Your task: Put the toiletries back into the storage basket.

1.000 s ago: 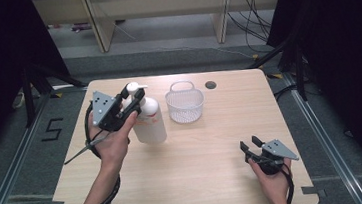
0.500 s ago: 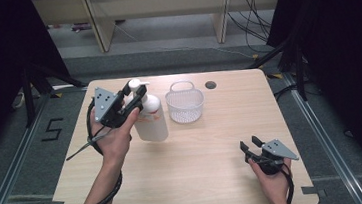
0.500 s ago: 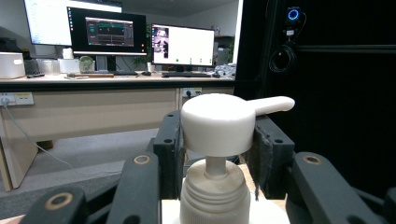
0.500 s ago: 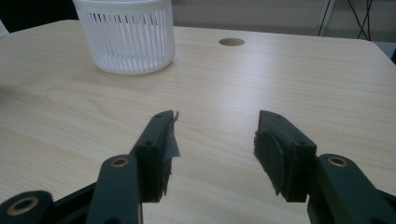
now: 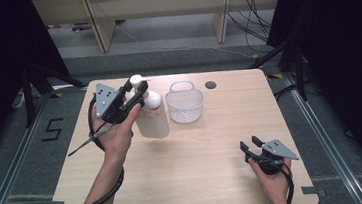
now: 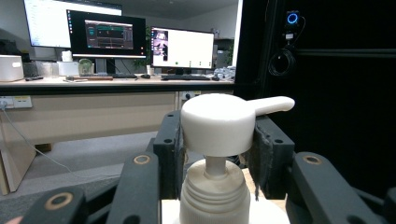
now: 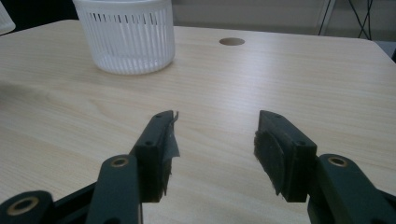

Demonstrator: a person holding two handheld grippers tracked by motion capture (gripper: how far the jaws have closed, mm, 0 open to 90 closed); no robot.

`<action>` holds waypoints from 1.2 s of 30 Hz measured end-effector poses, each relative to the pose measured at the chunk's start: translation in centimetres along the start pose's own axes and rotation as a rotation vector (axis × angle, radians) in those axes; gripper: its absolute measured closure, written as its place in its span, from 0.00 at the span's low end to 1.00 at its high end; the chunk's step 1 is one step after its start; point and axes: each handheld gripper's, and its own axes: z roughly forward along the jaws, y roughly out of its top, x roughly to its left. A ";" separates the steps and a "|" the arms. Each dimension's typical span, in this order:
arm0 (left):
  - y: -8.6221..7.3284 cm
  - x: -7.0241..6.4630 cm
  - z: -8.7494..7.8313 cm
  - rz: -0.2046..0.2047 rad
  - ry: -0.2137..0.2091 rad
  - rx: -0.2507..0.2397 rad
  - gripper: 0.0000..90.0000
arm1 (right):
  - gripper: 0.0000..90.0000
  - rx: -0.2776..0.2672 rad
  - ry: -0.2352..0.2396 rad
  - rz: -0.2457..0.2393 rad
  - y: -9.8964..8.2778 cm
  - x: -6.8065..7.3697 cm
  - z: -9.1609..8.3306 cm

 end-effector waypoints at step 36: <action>1.4 -0.6 2.2 0.014 -0.028 -0.019 0.66 | 0.52 -0.002 0.009 0.008 0.0 0.0 0.0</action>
